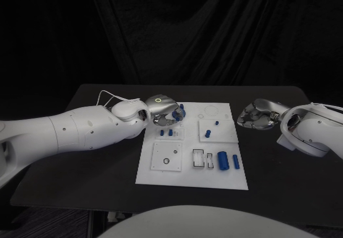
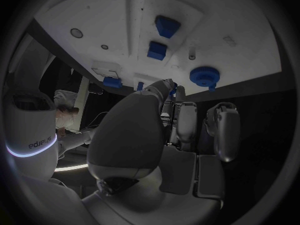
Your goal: Assemble the parts on the task board
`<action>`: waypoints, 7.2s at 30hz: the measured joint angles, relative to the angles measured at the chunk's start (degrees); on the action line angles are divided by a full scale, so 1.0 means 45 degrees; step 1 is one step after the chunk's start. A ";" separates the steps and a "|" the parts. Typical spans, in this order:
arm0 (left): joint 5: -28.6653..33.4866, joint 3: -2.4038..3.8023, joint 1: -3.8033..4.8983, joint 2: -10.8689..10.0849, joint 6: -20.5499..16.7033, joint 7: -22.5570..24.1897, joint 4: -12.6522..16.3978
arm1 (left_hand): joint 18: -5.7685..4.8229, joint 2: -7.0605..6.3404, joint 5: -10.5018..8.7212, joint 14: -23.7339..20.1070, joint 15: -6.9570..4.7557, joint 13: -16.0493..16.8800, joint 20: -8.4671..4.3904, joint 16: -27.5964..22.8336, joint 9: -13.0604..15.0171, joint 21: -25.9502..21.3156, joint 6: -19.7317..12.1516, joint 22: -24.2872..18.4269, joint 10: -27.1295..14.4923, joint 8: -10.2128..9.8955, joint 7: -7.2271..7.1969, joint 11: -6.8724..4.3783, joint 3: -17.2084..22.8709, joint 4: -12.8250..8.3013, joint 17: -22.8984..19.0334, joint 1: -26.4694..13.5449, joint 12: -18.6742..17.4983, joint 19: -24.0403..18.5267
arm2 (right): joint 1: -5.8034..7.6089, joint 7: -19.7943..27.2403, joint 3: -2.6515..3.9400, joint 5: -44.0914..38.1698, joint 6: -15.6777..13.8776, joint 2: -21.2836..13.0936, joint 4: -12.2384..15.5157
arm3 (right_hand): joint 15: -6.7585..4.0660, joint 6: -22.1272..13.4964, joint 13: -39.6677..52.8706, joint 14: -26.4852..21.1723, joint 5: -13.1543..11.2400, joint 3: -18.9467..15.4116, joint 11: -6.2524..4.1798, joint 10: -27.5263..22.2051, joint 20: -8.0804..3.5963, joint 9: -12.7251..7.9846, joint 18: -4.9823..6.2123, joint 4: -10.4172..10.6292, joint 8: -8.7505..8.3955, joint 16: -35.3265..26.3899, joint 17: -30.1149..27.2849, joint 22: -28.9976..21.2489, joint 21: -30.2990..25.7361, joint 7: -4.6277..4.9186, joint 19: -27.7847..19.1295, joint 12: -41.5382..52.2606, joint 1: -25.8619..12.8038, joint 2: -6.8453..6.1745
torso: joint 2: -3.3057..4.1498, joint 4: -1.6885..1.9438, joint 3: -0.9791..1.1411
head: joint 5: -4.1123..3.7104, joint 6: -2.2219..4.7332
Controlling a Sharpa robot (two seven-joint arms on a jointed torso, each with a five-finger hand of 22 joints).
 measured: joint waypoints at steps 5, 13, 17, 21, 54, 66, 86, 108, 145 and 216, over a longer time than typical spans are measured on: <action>-0.0001 -0.0022 0.0165 -0.0663 0.0091 -0.0173 0.0642 | -0.0018 0.0022 0.0000 0.0324 0.0052 -0.0102 0.0000 0.0295 0.0001 0.0050 0.0153 0.0000 0.0012 -0.0004 0.0077 0.0012 0.0029 -0.0029 0.0367 -0.0022 -0.0156 0.0000 | -0.0002 -0.0001 0.0000 0.0001 0.0012 0.0054 -0.0040 | 0.0000 0.0000 0.0000 0.0000 0.0000 0.0000 0.0000 0.0000 0.0000 0.0000 0.0000 0.0000 0.0000 0.0000 0.0000 -0.0001 0.0000 0.0000 0.0000 0.0000 0.0000 0.0000 | -0.0016 0.0018 0.0000 | 0.0043 0.0000; -0.0003 -0.0035 0.0171 -0.1009 0.0353 -0.0451 0.0793 | -0.0210 0.0030 0.0000 0.0340 0.0068 -0.0303 0.0000 0.0295 0.0003 0.0049 0.0170 0.0000 0.0062 -0.0048 0.0098 0.0028 0.0034 -0.0034 0.0286 -0.0216 -0.0401 -0.0001 | -0.0037 0.0000 0.0004 0.0047 0.0051 0.0082 -0.0059 | 0.0000 0.0000 0.0000 0.0000 -0.0001 0.0000 0.0000 0.0000 0.0000 0.0000 0.0001 0.0000 0.0000 0.0000 0.0000 -0.0002 0.0000 0.0000 0.0000 0.0000 0.0000 0.0000 | -0.0022 0.0006 0.0029 | 0.0125 0.0005; -0.0003 -0.0035 0.0120 -0.0997 0.0436 -0.0532 0.0631 | -0.0210 0.0030 0.0000 0.0340 0.0068 -0.0368 0.0000 0.0295 -0.0026 0.0049 0.0169 0.0000 0.0107 -0.0049 0.0098 0.0072 0.0086 -0.0086 0.0256 -0.0216 -0.0468 -0.0001 | -0.0063 0.0001 0.0004 0.0073 0.0059 0.0033 -0.0047 | -0.0001 0.0000 0.0000 0.0000 -0.0001 0.0000 0.0000 0.0000 0.0000 0.0000 0.0000 0.0000 0.0000 0.0000 0.0000 -0.0002 0.0000 0.0000 0.0000 0.0000 0.0000 0.0000 | -0.0009 0.0027 0.0035 | 0.0005 0.0006; -0.0003 -0.0035 0.0015 -0.0963 0.0488 -0.0578 0.0454 | -0.0209 0.0030 -0.0001 0.0335 0.0074 -0.0450 -0.0001 0.0295 -0.0101 0.0049 0.0170 0.0000 0.0147 -0.0174 0.0098 0.0112 0.0122 -0.0122 0.0245 -0.0216 -0.0549 -0.0001 | -0.0081 0.0001 -0.0001 0.0097 0.0075 0.0022 -0.0040 | 0.0000 0.0000 0.0000 0.0000 -0.0001 0.0000 0.0000 0.0000 0.0000 0.0000 0.0000 0.0000 0.0000 0.0000 0.0000 -0.0003 0.0000 0.0000 0.0000 0.0000 0.0000 0.0000 | 0.0013 0.0074 0.0023 | -0.0037 0.0006; -0.0007 -0.0039 -0.0384 -0.0233 0.0457 -0.0619 -0.0393 | -0.0205 -0.0023 -0.0005 0.0061 0.0158 -0.0534 0.0000 0.0075 -0.0162 -0.0198 0.0120 0.0000 0.0220 -0.0244 0.0050 0.0188 0.0157 -0.0157 -0.0225 -0.0265 -0.0601 -0.0192 | -0.0099 0.0003 0.0000 0.0151 0.0195 0.0028 -0.0007 | 0.0000 0.0000 0.0000 0.0000 -0.0001 0.0036 0.0000 0.0000 0.0000 0.0000 0.0000 -0.0037 0.0000 0.0000 0.0000 -0.0006 0.0000 0.0000 0.0000 0.0000 -0.0001 0.0000 | 0.0024 0.0068 0.0006 | 0.0040 0.0006; -0.0007 -0.0039 -0.0427 -0.0175 0.0622 -0.1068 -0.0402 | -0.0204 -0.0024 -0.0006 -0.0144 0.0270 -0.0579 -0.0001 -0.0018 -0.0261 -0.0267 0.0120 -0.0001 0.0305 -0.0393 0.0050 0.0277 0.0227 -0.0297 -0.0413 -0.0265 -0.0699 -0.0281 | -0.0114 -0.0012 0.0004 0.0152 0.0331 0.0041 -0.0018 | -0.0001 0.0000 0.0000 0.0000 -0.0001 0.0036 0.0000 0.0000 0.0000 0.0001 0.0000 -0.0037 -0.0001 0.0000 0.0000 -0.0007 0.0000 0.0000 0.0000 0.0000 0.0000 0.0000 | 0.0017 0.0068 0.0006 | 0.0079 0.0006; -0.0006 -0.0028 -0.0549 0.0020 0.0663 -0.1286 -0.0552 | -0.0203 -0.0025 -0.0006 -0.0190 0.0316 -0.0604 0.0000 -0.0062 -0.0306 -0.0302 0.0119 -0.0001 0.0262 -0.0472 0.0051 0.0319 0.0226 -0.0297 -0.0452 -0.0264 -0.0749 -0.0281 | -0.0203 -0.0066 0.0002 0.0155 0.0440 0.0062 -0.0056 | 0.0000 -0.0001 0.0000 0.0000 -0.0001 0.0107 0.0000 0.0000 0.0000 0.0000 0.0000 -0.0037 -0.0001 0.0000 0.0000 -0.0008 0.0000 0.0000 0.0000 0.0000 0.0048 -0.0048 | 0.0022 0.0072 0.0001 | 0.0120 0.0006; -0.0007 -0.0034 -0.0582 0.0133 0.0707 -0.1271 -0.0735 | -0.0204 -0.0025 -0.0005 -0.0421 0.0413 -0.0603 -0.0017 -0.0257 -0.0529 -0.0577 -0.0109 0.0008 0.0103 -0.0789 -0.0038 0.0478 0.0332 -0.0402 -0.0786 -0.0262 -0.0849 -0.0585 | -0.0266 -0.0134 0.0002 0.0157 0.0583 0.0069 -0.0084 | 0.0000 -0.0001 0.0000 0.0000 -0.0001 0.0141 0.0000 0.0000 0.0000 0.0001 0.0000 -0.0071 -0.0001 0.0000 0.0000 0.0000 0.0000 0.0000 0.0000 0.0000 0.0048 -0.0048 | 0.0021 0.0068 0.0005 | 0.0115 0.0006; -0.0005 -0.0038 -0.0627 -0.1163 -0.1953 -0.1233 -0.0407 | 0.0429 -0.0380 -0.0741 -0.3593 0.1396 -0.1098 0.0377 -0.2416 -0.4529 -0.3097 -0.6389 0.0003 -0.3112 -0.1132 0.0267 0.1461 0.0530 -0.0879 -0.4144 -0.0543 -0.1428 -0.3020 | -0.0283 -0.0124 0.0002 0.0159 0.0466 -0.0191 0.0173 | 0.0000 -0.0001 0.0000 0.0000 -0.0001 0.0258 0.0000 0.0000 0.0000 0.0001 0.0000 -0.0357 -0.0001 -0.0048 0.0000 -0.0005 -0.0149 0.0000 0.0000 0.0000 0.0322 -0.0322 | 0.0023 0.0076 0.0002 | 0.0060 0.0006; 1.9507 -0.0039 -0.0635 -0.4121 0.5098 0.6368 0.4137 | 0.1389 0.3197 -0.1285 -1.7017 0.1822 -0.7900 0.1299 -1.7456 -0.8113 -1.8001 -1.0593 -1.6272 -1.0984 -0.1564 -0.2698 -0.0236 -0.7233 0.2147 -1.5410 -0.3549 -0.5613 -1.7992 | -0.0777 0.0627 0.0007 -0.6159 -0.1852 0.1875 -0.1418 | 0.1034 -0.0309 -1.3642 -0.0010 -0.0382 0.1477 0.1243 -0.7704 0.1003 -0.1496 0.0696 -0.0493 -0.2308 -0.0963 0.0000 -0.0002 -0.2562 -0.0233 -0.0538 -1.5172 0.1019 -0.1934 | 0.0143 0.0784 -0.0568 | -0.1215 0.0006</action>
